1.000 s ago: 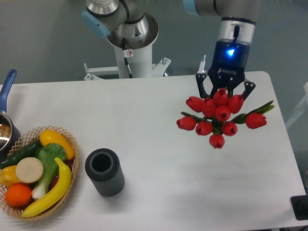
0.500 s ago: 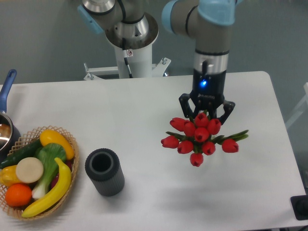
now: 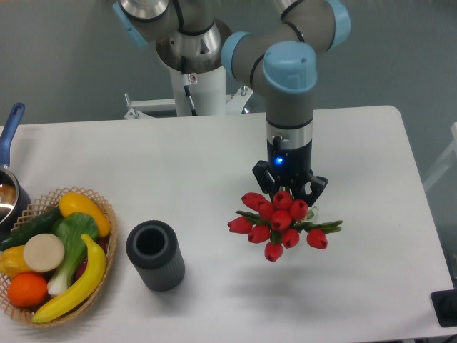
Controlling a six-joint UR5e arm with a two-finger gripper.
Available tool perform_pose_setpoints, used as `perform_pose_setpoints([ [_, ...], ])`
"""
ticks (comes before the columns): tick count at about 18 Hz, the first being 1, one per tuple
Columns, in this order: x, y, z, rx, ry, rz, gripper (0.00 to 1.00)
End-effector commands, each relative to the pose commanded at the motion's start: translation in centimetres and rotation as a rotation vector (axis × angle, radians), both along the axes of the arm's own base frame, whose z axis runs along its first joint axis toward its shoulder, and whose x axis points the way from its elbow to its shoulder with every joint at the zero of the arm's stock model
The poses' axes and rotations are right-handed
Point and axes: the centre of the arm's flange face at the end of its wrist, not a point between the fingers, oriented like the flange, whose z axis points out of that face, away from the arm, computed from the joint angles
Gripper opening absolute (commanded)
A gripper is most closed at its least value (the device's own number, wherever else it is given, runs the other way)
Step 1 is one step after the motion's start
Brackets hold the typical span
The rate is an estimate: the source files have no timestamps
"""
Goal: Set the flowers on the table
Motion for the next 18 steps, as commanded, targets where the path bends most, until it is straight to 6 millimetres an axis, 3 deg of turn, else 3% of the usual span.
perform_pose_setpoints([
  [7,0.5,0.9,-2.4,-0.062,-0.031,-0.030,0.43],
  [13,1.1,1.8,-6.4,-0.096,-0.087,-0.050,0.43],
  [18,1.1,1.9,-6.7,-0.093,-0.097,-0.050,0.45],
])
